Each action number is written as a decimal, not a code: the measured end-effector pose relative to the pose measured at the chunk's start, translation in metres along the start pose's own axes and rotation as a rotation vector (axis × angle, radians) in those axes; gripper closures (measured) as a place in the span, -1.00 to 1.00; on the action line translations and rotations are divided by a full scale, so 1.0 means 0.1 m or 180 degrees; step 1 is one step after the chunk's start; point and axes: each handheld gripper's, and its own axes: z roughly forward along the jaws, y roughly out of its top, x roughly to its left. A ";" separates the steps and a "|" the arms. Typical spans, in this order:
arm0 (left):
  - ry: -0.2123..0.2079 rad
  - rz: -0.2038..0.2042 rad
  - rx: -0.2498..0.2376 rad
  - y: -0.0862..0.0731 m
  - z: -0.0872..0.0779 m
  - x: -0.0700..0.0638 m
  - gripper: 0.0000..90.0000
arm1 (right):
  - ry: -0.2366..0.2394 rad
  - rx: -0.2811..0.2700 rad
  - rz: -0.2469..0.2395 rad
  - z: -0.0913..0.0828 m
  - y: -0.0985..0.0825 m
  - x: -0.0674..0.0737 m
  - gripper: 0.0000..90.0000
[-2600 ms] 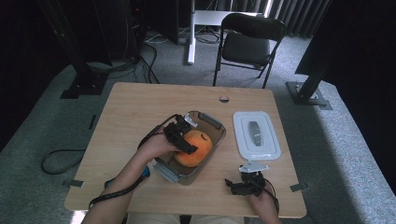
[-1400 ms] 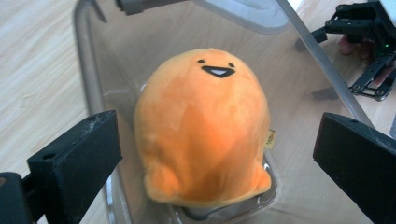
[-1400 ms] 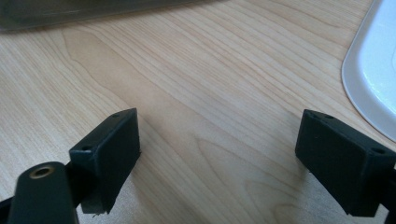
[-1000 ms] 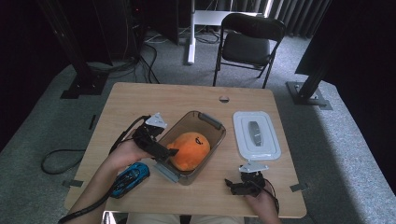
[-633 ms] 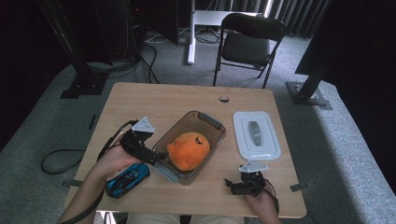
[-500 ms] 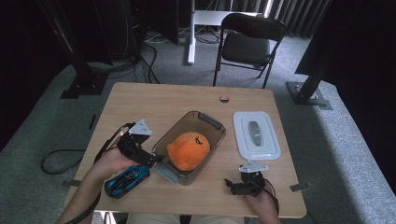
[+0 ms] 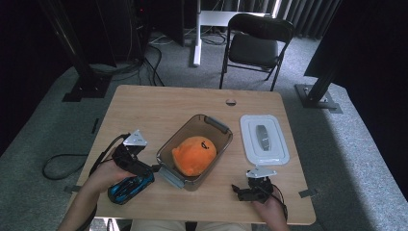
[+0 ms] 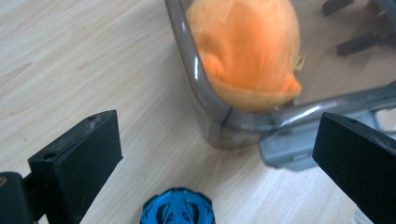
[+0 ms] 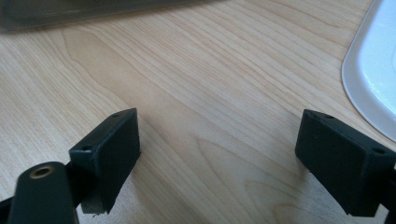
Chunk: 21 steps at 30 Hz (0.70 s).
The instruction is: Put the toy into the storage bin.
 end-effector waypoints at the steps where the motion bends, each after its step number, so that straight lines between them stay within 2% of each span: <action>1: 0.0000 0.0000 0.0000 0.00 0.00 0.00 -0.96 | 0.0000 0.0000 0.0000 0.00 0.00 0.00 -0.70; 4: 0.0015 0.0026 0.0058 -0.08 0.03 0.00 -0.96 | 0.0000 0.0001 0.0002 0.00 0.00 0.00 -0.70; 10: 0.0048 -0.0026 0.0108 -0.23 0.06 0.02 -0.96 | 0.0000 0.0000 -0.0001 0.00 0.00 0.00 -0.70; 14: 0.0132 -0.0070 0.0160 -0.35 0.05 0.02 -0.96 | 0.0000 0.0001 0.0004 0.00 0.00 0.00 -0.70; 21: 0.0185 -0.0126 0.0233 -0.50 0.06 0.02 -0.96 | 0.0000 -0.0003 0.0001 0.00 0.00 0.00 -0.70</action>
